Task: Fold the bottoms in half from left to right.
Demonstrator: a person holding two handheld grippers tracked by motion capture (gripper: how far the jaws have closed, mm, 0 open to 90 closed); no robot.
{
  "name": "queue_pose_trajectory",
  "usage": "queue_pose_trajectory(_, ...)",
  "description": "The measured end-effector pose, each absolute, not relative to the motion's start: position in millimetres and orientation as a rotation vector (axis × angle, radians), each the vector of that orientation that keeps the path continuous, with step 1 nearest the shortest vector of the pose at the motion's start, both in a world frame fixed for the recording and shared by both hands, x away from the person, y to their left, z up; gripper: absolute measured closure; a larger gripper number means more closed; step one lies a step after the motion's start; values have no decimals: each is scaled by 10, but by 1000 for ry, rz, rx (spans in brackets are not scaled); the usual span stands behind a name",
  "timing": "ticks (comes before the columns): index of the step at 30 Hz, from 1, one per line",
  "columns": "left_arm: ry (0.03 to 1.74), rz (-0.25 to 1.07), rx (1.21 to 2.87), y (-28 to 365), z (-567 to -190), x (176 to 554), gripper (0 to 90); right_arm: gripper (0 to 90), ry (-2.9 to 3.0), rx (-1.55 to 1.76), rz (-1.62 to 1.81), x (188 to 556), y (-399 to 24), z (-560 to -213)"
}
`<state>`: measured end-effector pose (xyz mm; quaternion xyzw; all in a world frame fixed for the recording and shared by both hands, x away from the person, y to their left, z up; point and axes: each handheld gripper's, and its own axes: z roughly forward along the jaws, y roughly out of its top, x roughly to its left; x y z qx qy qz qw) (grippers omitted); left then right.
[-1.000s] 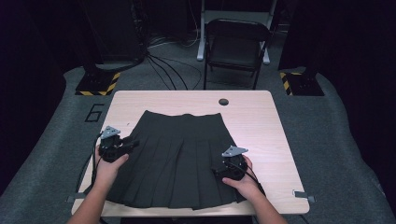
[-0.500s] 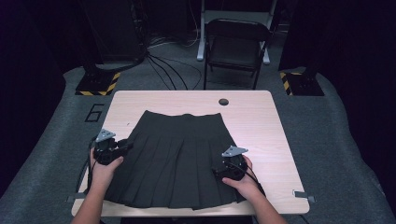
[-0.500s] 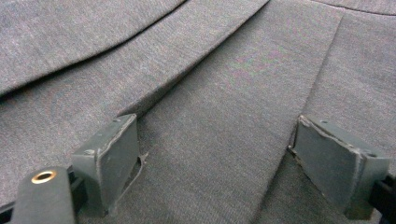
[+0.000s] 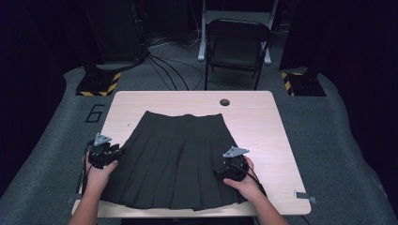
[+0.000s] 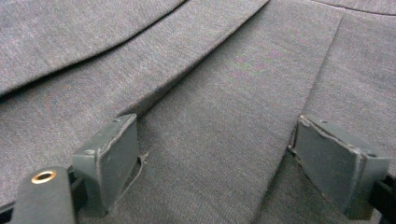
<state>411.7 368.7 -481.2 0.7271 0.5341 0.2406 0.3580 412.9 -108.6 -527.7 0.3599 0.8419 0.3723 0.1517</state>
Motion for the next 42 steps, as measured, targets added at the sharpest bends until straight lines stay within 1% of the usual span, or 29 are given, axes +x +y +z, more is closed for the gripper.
queue_pose_trajectory(7, 1454, 592, 1836, 3865, -4919, 4133, 644, 141, 2413, 1040, 1072, 4128, -1082, -5277)
queue_pose_trajectory(13, 1462, 589, 1847, 3869, -4987, 4146, 639, 141, 2416, 1036, 1070, 4129, -1084, -5277)
queue_pose_trajectory(19, 1507, 583, 1828, 3938, -5073, 4152, 612, 141, 2416, 1035, 1070, 4129, -1085, -5277)
queue_pose_trajectory(20, 1506, 572, 1851, 3966, -5076, 4151, 608, 141, 2417, 1033, 1069, 4130, -1086, -5277)
queue_pose_trajectory(26, 1523, 569, 1854, 3960, -5126, 4166, 589, 141, 2416, 1035, 1071, 4129, -1085, -5277)
queue_pose_trajectory(28, 1520, 566, 1875, 3947, -5135, 4169, 593, 141, 2418, 1032, 1069, 4130, -1087, -5277)
queue_pose_trajectory(36, 1499, 599, 1866, 3908, -5182, 4164, 613, 141, 2414, 1039, 1072, 4129, -1083, -5278)
queue_pose_trajectory(39, 1515, 561, 1837, 3937, -5201, 4156, 619, 141, 2414, 1039, 1071, 4129, -1083, -5278)
queue_pose_trajectory(40, 1508, 555, 1853, 3961, -5199, 4154, 619, 141, 2414, 1039, 1071, 4129, -1083, -5278)
queue_pose_trajectory(42, 1509, 552, 1822, 3959, -5219, 4150, 633, 141, 2416, 1034, 1070, 4129, -1085, -5277)
